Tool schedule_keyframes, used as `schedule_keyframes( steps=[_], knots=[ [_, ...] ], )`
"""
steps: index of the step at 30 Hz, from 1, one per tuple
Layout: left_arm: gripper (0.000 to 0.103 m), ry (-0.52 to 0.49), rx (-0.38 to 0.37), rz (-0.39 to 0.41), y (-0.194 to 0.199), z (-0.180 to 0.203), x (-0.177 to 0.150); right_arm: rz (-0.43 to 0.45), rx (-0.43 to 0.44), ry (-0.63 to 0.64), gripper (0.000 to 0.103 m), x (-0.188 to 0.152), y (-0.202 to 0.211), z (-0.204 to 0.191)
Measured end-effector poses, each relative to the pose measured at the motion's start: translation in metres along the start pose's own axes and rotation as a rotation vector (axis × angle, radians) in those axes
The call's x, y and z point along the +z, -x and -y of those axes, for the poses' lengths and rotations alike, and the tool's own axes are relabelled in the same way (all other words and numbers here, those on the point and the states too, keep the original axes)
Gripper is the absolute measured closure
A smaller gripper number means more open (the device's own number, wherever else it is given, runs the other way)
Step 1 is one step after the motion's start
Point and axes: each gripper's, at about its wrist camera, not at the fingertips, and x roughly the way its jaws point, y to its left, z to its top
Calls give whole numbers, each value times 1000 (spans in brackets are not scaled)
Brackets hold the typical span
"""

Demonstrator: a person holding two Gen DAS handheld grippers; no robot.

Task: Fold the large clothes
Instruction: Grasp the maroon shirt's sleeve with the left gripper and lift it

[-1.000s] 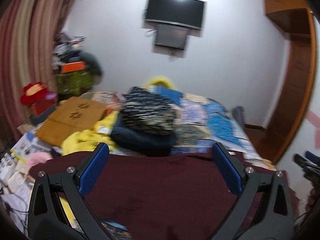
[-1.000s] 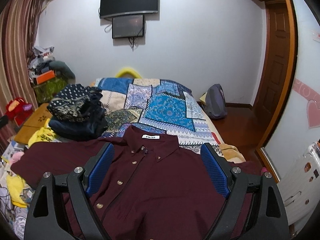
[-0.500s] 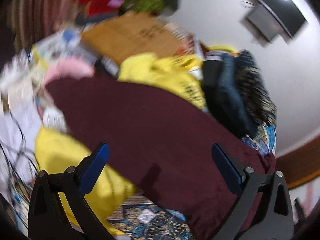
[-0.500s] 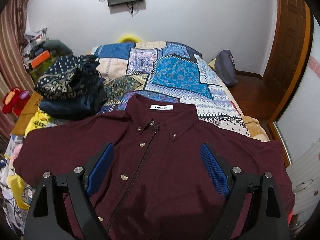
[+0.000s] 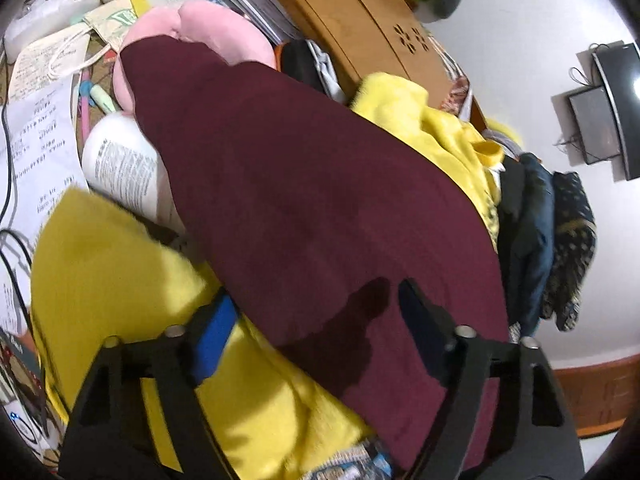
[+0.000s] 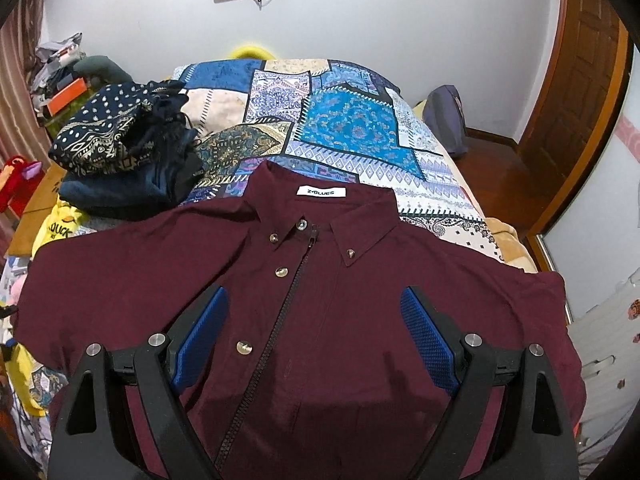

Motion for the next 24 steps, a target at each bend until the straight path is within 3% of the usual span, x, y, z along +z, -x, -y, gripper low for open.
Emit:
schedule_keyframes(
  steps=[1,5,6,10,13,17,21,24],
  knots=[
    [38,-10,16,12,-2,0,3,0,-3,2,17,0,0,-2],
    [82,-107,179,78,-3,9,14,4,-11,11,17,1,3,-2],
    [88,-111,219,86,-2,13,15,6,-12,13,17,0,4,-2],
    [94,-234,272,178,17,45,15,16,-11,13,17,1,9,1],
    [97,-308,221,241,42,77,13,25,-8,8,17,1,13,4],
    [98,-427,76,301,82,140,0,48,4,-2,17,2,21,10],
    [98,-570,-43,355,116,208,-27,62,21,-14,17,2,28,18],
    [98,-674,-173,368,139,265,-57,75,28,-19,17,1,33,25]
  ],
)
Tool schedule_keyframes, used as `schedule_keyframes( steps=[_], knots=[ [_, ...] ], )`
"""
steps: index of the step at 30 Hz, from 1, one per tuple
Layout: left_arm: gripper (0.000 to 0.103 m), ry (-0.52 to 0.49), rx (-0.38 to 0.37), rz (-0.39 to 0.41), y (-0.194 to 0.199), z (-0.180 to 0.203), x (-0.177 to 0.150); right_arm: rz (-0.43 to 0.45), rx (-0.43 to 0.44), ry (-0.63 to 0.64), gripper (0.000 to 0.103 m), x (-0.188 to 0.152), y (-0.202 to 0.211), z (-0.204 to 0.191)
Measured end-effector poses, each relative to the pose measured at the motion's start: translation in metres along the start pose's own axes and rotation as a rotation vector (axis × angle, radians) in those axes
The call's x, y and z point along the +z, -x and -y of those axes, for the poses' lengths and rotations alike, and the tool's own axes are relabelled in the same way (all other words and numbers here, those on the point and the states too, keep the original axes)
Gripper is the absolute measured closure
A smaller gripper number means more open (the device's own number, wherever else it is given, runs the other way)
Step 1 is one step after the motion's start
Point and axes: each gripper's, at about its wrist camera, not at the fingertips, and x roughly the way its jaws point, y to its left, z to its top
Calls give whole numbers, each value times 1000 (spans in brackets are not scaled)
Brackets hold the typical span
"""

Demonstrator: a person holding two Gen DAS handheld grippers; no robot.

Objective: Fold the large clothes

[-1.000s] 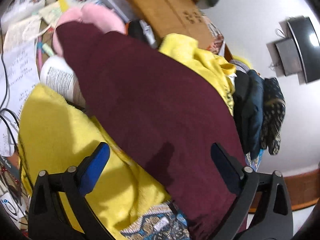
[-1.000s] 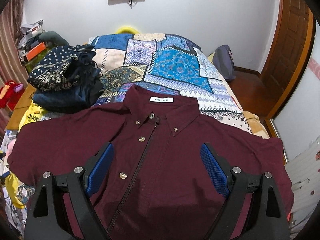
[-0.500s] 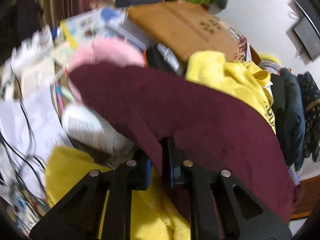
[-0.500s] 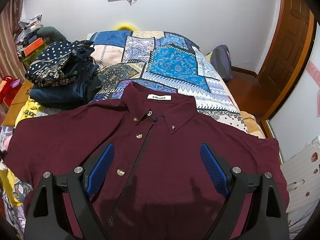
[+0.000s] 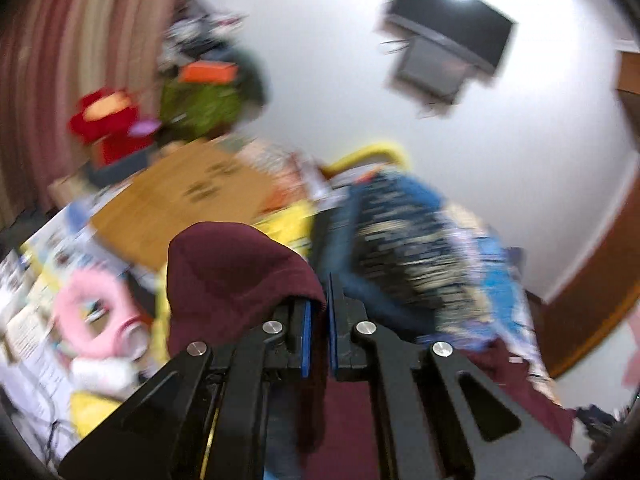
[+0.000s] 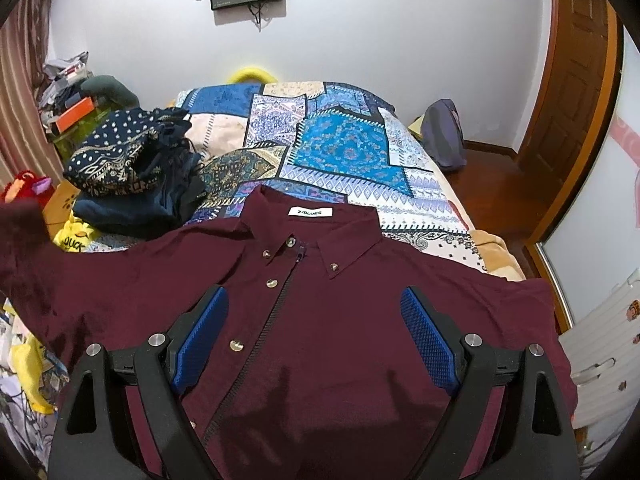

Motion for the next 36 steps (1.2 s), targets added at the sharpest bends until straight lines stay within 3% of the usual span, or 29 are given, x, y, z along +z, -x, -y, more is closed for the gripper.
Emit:
schedule_keyframes(
  steps=[4,9,13,17,23,25,27,31,36],
  knots=[
    [98,-95,-153,8,4,80,5,25,5,-3,17,0,6,12],
    [98,-259,-335,-88,-11,189,-25,40,10,5,17,-4,14,29],
    [98,-392,-395,-224,-38,260,-80,40,3,0,17,-11,18,46],
    [98,-451,-451,-451,-76,307,-149,27,-8,-14,17,-21,20,63],
    [96,-578,-418,-624,-89,330,-223,-11,-6,-48,17,-34,18,82],
    [86,-598,-415,-663,-87,331,-236,-22,0,-59,17,-37,18,84],
    [66,-597,-420,-693,-80,327,-240,-30,5,-64,17,-39,18,86],
    [60,-605,-421,-662,-69,324,-223,-31,19,-48,17,-36,20,81],
    [35,-554,-425,-527,-42,302,-170,5,53,33,17,-20,27,56]
  ],
)
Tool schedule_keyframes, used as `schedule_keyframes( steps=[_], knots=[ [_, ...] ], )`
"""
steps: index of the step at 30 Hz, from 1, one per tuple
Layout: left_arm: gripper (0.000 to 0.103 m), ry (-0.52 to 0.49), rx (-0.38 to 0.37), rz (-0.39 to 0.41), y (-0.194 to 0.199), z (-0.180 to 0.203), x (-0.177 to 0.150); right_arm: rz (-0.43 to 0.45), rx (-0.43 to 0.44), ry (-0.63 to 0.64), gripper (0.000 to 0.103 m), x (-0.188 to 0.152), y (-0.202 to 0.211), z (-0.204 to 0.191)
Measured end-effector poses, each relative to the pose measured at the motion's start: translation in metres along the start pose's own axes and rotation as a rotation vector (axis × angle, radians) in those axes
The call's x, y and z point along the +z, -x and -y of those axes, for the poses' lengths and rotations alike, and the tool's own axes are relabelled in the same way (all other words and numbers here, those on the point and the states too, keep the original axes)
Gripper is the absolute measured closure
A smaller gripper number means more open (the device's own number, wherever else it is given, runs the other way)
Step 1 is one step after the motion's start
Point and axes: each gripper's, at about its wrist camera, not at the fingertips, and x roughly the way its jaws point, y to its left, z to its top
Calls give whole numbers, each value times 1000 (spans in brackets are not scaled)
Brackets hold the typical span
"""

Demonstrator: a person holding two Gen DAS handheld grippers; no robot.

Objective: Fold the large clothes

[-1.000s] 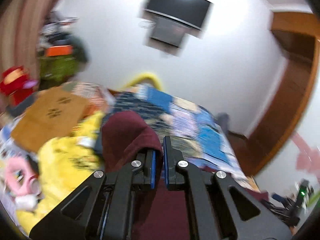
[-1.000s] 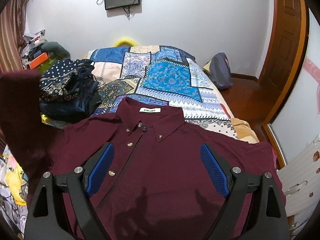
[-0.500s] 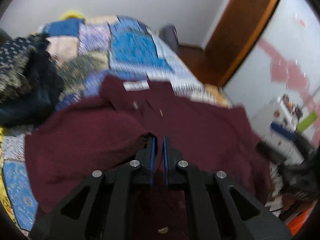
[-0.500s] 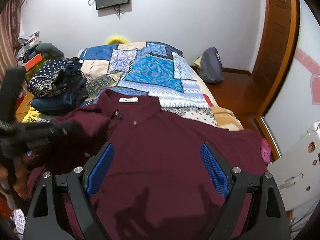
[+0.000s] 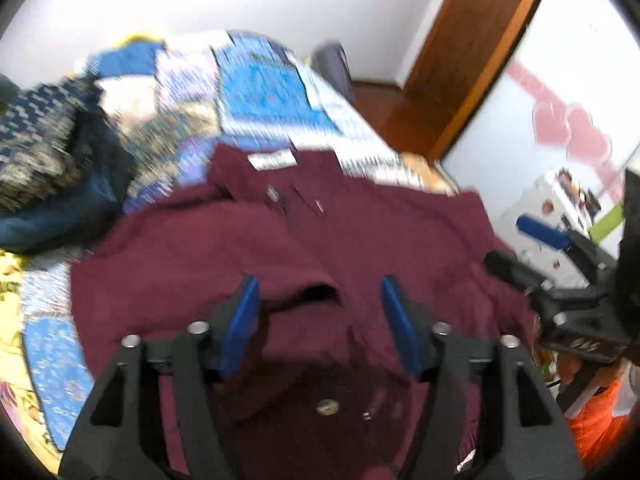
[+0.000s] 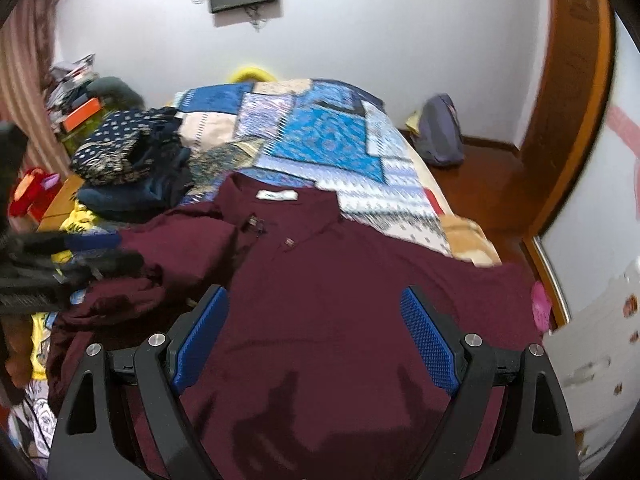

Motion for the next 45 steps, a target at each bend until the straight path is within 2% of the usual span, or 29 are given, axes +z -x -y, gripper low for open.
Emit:
schedule_keyframes(
  steps=[4,6,7,12,15,20,23,27,31,35,36,40,45],
  knots=[
    [31,-5,104,91,34,-31,8,25,39,86,17,16,1,-31],
    [20,3,173,123,48,-51,5,30,58,143,17,24,-3,-51],
    [19,14,200,135,54,-62,2,31,65,162,17,26,-5,-57],
    [19,114,280,119,63,-125,-22,-16,119,313,17,39,-32,-114],
    [19,171,305,87,62,-155,-39,-69,135,410,17,39,-52,-146],
    [19,249,320,30,49,-197,-69,-208,159,555,17,32,-98,-194],
    [19,276,311,1,40,-211,-82,-294,174,598,19,25,-124,-213],
    [19,299,287,-54,20,-222,-98,-370,138,656,21,13,-151,-229],
    [19,297,252,-120,-3,-223,-111,-431,149,673,33,5,-169,-234],
    [19,262,245,-185,-25,-215,-124,-433,174,709,59,0,-174,-234],
    [19,251,244,-198,-30,-212,-127,-423,183,706,63,-1,-172,-233],
    [17,247,250,-215,-40,-210,-136,-359,156,718,90,-1,-160,-231],
    [15,274,261,-212,-40,-212,-138,-240,146,585,97,22,-134,-205]
  ],
)
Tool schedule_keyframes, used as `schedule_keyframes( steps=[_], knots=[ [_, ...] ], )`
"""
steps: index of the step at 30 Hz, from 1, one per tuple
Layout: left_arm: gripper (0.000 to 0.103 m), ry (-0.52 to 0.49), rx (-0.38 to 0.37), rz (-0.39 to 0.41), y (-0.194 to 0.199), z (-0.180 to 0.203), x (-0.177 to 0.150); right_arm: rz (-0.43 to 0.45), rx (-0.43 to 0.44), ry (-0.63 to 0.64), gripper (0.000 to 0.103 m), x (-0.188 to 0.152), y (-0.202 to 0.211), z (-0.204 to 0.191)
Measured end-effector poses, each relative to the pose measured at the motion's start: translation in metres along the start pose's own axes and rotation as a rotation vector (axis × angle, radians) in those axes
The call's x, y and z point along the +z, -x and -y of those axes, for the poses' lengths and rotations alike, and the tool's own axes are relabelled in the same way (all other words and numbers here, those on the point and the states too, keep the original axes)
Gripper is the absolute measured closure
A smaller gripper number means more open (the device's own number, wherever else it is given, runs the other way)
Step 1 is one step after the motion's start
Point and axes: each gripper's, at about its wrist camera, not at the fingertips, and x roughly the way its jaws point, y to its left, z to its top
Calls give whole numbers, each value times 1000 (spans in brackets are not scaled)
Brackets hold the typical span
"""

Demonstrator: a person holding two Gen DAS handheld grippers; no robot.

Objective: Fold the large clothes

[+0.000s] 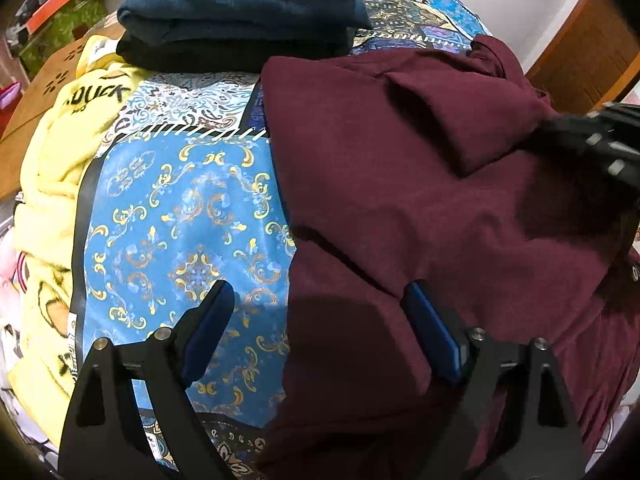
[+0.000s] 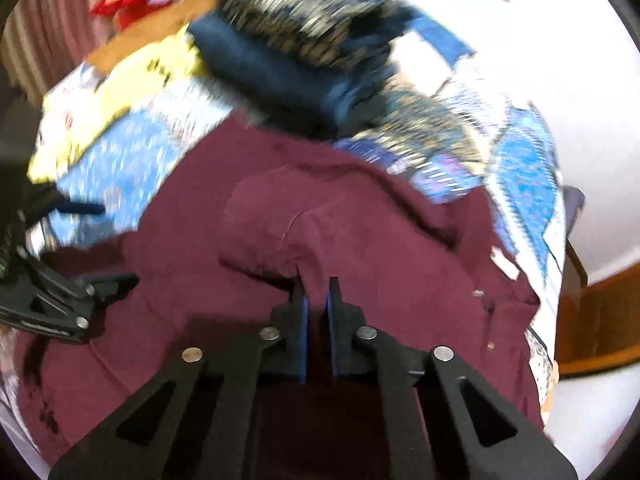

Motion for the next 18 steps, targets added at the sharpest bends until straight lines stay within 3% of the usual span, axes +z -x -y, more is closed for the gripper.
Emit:
schedule_keyframes(
  steps=[5,11,14,18],
  knots=[
    [14,-20,57,9,5,5,-5,147,-37,-141,97,-8,49,43],
    [14,-26,106,8,6,13,-6,293,-138,-294,97,-48,109,102],
    [14,-19,125,7,4,16,-7,316,-173,-400,97,-77,122,130],
    [14,-14,151,6,3,19,-7,270,-217,-542,97,-121,114,158]
  ],
)
